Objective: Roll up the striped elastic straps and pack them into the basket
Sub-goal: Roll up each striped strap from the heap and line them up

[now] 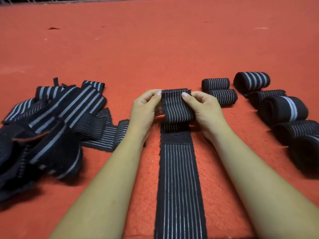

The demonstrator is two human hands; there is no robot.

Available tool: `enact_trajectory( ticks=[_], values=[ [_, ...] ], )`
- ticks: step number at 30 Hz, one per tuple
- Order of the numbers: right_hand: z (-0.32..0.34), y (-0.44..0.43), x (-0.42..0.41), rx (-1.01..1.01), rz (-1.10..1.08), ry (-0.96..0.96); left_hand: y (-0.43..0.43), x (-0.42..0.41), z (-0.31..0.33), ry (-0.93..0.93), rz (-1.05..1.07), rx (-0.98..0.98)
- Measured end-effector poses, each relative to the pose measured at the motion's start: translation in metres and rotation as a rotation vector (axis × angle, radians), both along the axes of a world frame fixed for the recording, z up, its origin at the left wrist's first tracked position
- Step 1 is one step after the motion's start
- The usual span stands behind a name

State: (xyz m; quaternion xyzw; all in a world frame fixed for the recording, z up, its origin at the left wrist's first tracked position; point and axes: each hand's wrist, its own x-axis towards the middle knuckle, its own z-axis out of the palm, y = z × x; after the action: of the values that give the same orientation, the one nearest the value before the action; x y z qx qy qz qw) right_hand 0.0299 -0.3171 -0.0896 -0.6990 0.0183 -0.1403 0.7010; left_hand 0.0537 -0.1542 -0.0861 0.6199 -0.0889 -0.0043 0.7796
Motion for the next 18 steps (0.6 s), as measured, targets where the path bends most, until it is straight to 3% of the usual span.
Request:
enact_trajectory(
  ticks=[12, 18],
  values=[
    [-0.0008, 0.0050, 0.0030, -0.069, -0.091, -0.060, -0.0031, -0.0044, 0.0016, -0.061, -0.058, 0.061],
    [0.0039, 0.0057, -0.0005, 0.076, 0.050, -0.073, -0.0011, -0.0029, 0.0000, -0.167, -0.023, 0.176]
  ],
)
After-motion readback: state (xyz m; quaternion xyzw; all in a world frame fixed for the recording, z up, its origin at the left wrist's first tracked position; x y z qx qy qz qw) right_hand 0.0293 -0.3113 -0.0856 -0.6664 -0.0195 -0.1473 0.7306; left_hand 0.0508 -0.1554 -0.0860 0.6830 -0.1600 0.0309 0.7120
